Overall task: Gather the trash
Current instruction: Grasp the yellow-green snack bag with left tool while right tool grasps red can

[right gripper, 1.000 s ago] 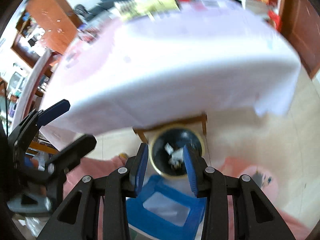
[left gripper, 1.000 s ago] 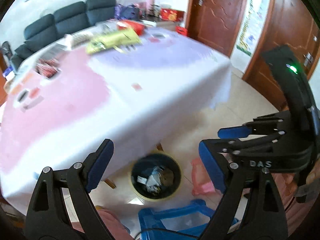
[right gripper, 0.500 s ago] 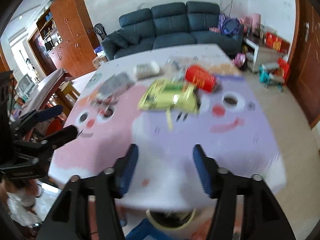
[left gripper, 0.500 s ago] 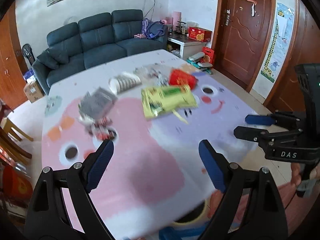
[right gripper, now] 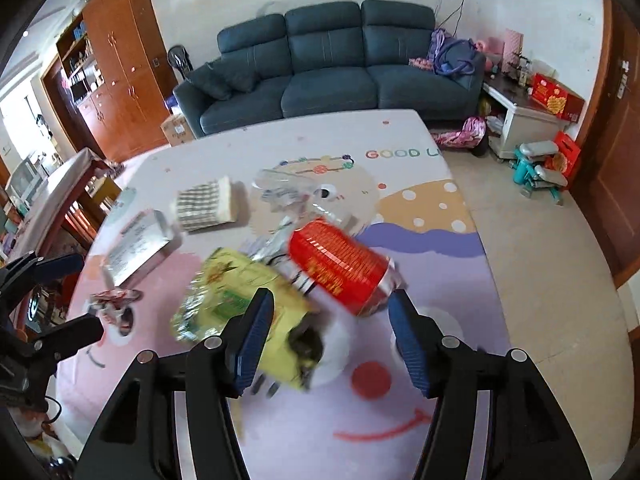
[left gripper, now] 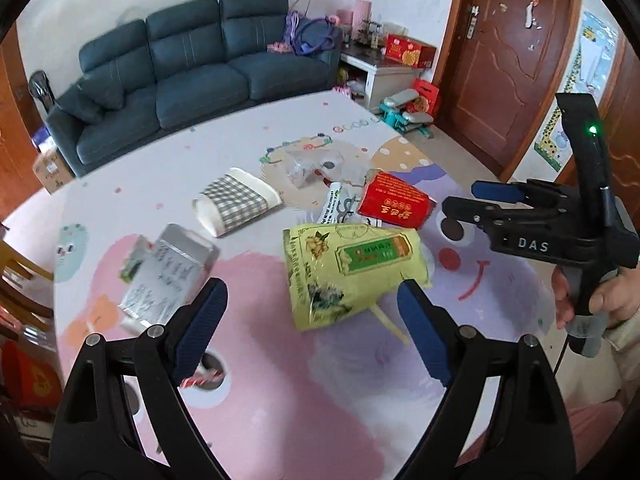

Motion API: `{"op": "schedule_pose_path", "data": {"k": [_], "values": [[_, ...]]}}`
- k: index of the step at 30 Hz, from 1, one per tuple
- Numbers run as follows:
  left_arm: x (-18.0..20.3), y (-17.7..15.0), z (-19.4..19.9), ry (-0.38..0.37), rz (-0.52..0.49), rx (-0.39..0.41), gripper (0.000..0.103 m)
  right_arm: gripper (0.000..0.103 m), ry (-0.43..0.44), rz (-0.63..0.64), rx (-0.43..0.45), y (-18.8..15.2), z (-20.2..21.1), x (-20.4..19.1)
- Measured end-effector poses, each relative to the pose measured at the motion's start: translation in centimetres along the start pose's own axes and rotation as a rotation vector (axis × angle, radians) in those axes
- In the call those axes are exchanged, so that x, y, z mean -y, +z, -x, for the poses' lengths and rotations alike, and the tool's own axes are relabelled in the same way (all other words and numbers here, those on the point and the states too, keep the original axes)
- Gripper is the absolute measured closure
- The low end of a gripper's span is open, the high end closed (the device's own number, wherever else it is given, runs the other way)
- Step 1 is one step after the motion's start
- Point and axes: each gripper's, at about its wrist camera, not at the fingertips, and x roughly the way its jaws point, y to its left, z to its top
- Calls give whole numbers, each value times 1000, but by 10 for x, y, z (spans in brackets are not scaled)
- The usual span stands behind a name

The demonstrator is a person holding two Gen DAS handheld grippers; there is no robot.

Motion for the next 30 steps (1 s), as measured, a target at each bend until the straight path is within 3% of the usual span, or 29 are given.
{"op": "schedule_pose_path", "data": {"k": [7, 12, 18, 22, 30], "values": [[4, 16, -48, -12, 5, -62, 18, 42, 25, 44, -53, 15, -67, 7], [4, 21, -68, -44, -52, -91, 18, 41, 74, 64, -64, 22, -97, 7], [15, 26, -75, -116, -257, -97, 18, 41, 82, 125, -103, 17, -129, 0], [24, 29, -84, -188, -357, -137, 18, 51, 72, 139, -86, 10, -130, 1], [65, 16, -113, -229, -633, -210, 18, 58, 79, -46, -87, -6, -114, 39]]}}
